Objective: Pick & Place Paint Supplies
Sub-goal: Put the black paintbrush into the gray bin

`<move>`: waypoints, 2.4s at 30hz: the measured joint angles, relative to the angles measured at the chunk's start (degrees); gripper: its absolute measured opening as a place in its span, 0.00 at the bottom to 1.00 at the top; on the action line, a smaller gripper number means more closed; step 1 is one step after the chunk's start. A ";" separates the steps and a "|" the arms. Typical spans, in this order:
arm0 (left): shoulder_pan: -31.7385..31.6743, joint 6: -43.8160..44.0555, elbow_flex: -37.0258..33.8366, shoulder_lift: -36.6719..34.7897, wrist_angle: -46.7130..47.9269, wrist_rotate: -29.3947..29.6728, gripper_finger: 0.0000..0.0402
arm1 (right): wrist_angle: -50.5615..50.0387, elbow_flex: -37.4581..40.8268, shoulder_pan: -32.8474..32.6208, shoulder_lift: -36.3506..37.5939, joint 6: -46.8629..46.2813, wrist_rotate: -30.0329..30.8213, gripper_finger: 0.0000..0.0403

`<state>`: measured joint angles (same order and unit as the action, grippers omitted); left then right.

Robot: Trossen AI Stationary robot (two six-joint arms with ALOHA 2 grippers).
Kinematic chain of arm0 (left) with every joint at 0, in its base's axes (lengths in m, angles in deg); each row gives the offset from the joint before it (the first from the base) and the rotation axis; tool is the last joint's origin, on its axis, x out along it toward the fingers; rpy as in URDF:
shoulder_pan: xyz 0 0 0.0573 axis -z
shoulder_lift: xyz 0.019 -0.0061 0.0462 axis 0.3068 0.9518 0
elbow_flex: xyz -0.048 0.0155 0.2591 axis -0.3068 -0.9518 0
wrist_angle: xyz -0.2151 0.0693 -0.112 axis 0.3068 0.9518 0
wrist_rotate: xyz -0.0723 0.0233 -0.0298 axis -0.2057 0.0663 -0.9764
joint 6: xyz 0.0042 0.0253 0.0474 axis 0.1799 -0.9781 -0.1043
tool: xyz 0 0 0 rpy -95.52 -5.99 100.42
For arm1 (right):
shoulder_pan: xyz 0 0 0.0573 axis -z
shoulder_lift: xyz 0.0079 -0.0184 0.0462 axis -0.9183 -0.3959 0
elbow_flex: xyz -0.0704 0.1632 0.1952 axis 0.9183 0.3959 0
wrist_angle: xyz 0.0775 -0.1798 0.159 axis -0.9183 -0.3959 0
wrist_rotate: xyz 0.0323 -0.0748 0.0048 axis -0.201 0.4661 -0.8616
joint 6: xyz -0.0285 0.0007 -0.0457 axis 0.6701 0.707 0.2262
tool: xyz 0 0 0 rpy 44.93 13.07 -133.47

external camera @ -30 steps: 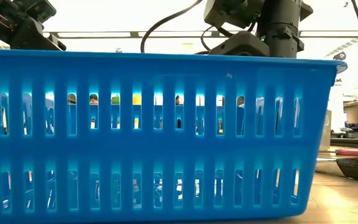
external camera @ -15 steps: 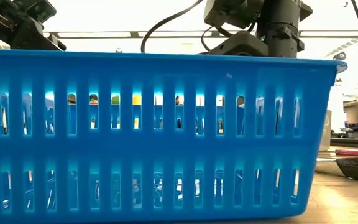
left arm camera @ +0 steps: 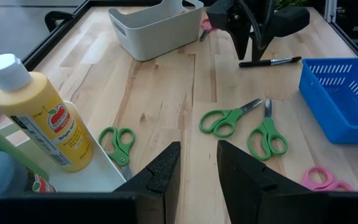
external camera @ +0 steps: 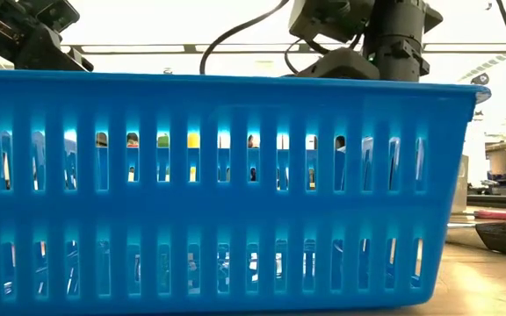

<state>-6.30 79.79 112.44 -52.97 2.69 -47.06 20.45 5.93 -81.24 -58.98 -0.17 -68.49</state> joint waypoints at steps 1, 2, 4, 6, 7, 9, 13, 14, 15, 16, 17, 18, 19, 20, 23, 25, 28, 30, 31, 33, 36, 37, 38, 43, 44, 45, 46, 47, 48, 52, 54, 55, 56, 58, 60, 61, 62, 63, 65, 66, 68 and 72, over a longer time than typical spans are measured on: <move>-0.01 -0.02 0.00 0.00 0.00 0.01 0.27 | 0.00 0.20 0.00 0.00 -0.17 0.00 0.44; 0.00 -0.02 0.00 0.00 0.00 0.01 0.27 | 0.02 0.43 -0.02 0.00 -0.38 0.02 0.44; -0.01 0.00 0.00 0.00 0.00 0.00 0.27 | -0.02 0.77 -0.02 0.00 -0.44 0.02 0.44; 0.00 0.00 0.00 0.00 0.00 0.01 0.27 | 0.02 0.93 -0.02 0.00 -0.46 0.12 0.44; -0.02 -0.02 0.00 0.00 0.00 0.01 0.27 | -0.01 0.99 -0.04 0.00 -0.46 0.21 0.44; -0.02 0.00 0.00 0.00 0.00 -0.01 0.27 | -0.04 1.10 -0.04 0.00 -0.50 0.47 0.44; 0.00 0.00 0.00 0.00 0.00 0.01 0.27 | -0.53 1.23 -0.04 -0.02 -0.64 0.61 0.44; -0.01 -0.01 0.00 0.00 0.00 0.01 0.27 | -0.53 1.38 -0.04 -0.04 -0.64 0.63 0.44; -0.01 -0.02 0.00 0.00 0.00 -0.01 0.27 | -0.56 1.52 -0.04 -0.04 -0.71 0.68 0.44; 0.00 0.00 0.00 0.00 0.00 0.01 0.27 | -0.65 1.67 0.00 -0.07 -0.92 0.73 0.44; 0.00 -0.02 0.00 0.00 0.00 0.01 0.27 | -0.70 1.82 0.06 -0.07 -1.16 0.78 0.44; -0.01 -0.01 0.00 0.00 0.00 0.00 0.27 | -0.79 1.95 0.14 -0.07 -1.31 0.80 0.44; 0.00 -0.02 0.00 0.00 0.00 -0.01 0.27 | -0.81 2.09 0.21 -0.07 -1.49 0.80 0.44; -0.02 -0.02 0.00 0.00 0.00 0.01 0.27 | -0.76 2.26 0.28 -0.07 -1.70 0.79 0.44; -0.02 0.00 0.00 0.00 0.00 0.01 0.27 | -0.60 2.56 0.39 -0.07 -1.75 0.70 0.44; 0.00 0.00 0.00 0.00 0.00 0.00 0.27 | -0.62 2.58 0.39 -0.07 -1.73 0.68 0.44; 0.00 0.00 0.00 0.00 0.00 0.00 0.27 | -0.68 2.58 0.53 -0.07 -1.73 0.62 0.43; -0.02 0.00 0.00 -0.02 0.00 -0.01 0.27 | -0.82 2.58 0.59 -0.07 -1.73 0.57 0.41; 0.00 -0.02 0.00 0.00 0.00 -0.01 0.27 | -0.89 2.60 0.59 -0.07 -1.71 0.58 0.39; 0.00 0.00 0.00 0.00 0.00 0.01 0.27 | -1.03 2.63 0.59 -0.07 -1.64 0.59 0.33; -0.02 -0.02 0.00 0.00 0.00 -0.01 0.27 | -1.39 2.69 0.59 -0.07 -1.40 0.59 0.24; 0.00 -0.01 0.00 0.00 0.00 0.00 0.27 | -1.52 2.71 0.59 -0.07 -1.20 0.61 0.21; -0.01 -0.01 0.00 -0.01 0.00 0.00 0.27 | -1.58 2.71 0.59 -0.07 -0.92 0.61 0.18; 0.00 0.00 0.00 0.00 0.00 0.01 0.27 | -0.18 2.71 0.59 -0.11 -0.61 0.42 0.07; 0.00 -0.01 0.00 0.00 0.00 0.00 0.27 | -0.27 2.71 0.59 -0.11 -0.60 0.42 0.05; -0.02 -0.02 0.00 0.00 0.00 0.01 0.27 | -0.27 2.70 0.59 -0.11 -0.57 0.42 0.04; -0.02 -0.01 0.00 0.00 0.00 0.01 0.27 | -0.26 2.69 0.61 -0.11 -0.57 0.42 0.03; 0.00 0.00 0.00 0.00 0.00 0.01 0.27 | -0.29 2.70 0.61 -0.11 -0.54 0.42 0.02; 0.00 -0.02 0.00 -0.01 0.00 0.01 0.27 | -0.50 2.74 0.64 -0.18 -0.43 0.42 0.02; -0.01 -0.01 0.00 0.00 0.00 0.00 0.27 | -0.51 2.76 0.63 -0.20 -0.40 0.42 0.02; -0.02 0.00 0.00 0.00 0.00 0.00 0.27 | -0.47 2.76 0.63 -0.20 -0.38 0.42 0.02; 0.00 -0.02 0.00 0.00 0.00 -0.01 0.27 | -0.51 2.76 0.63 -0.20 -0.40 0.42 0.02; -0.02 0.00 0.00 0.00 0.00 0.01 0.27 | -0.51 2.76 0.63 -0.20 -0.40 0.42 0.02; -0.01 -0.01 0.00 0.00 0.00 -0.01 0.27 | -0.49 2.76 0.63 -0.20 -0.38 0.42 0.02; -0.02 0.00 0.00 -0.01 0.00 0.00 0.27 | -0.49 2.76 0.63 -0.20 -0.10 0.43 0.02; -0.01 -0.01 0.00 0.00 0.00 0.01 0.27 | -0.50 2.76 0.70 -0.20 0.46 0.43 0.02; 0.00 0.00 0.00 0.00 0.00 0.01 0.27 | -0.49 2.76 0.73 -0.18 1.46 0.42 0.02; -0.01 0.00 0.00 0.00 0.00 0.00 0.27 | -0.49 2.76 0.89 -0.06 3.30 0.42 0.02; -0.02 0.00 0.00 0.00 0.00 0.01 0.27 | -0.52 2.76 1.24 0.28 8.81 0.32 0.02; 0.00 0.00 0.00 0.00 0.00 -0.01 0.27 | -0.70 2.76 1.44 0.67 11.71 0.20 0.02; -0.02 -0.01 0.00 0.00 0.00 0.01 0.27 | -0.67 2.76 1.79 1.61 18.00 0.15 0.02; -0.01 0.00 0.00 0.00 0.00 0.01 0.27 | -0.93 2.71 1.88 3.80 32.26 -0.22 0.02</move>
<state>-6.31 79.79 112.44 -52.97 2.69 -47.05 19.52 8.65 -79.36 -55.19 32.09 -68.71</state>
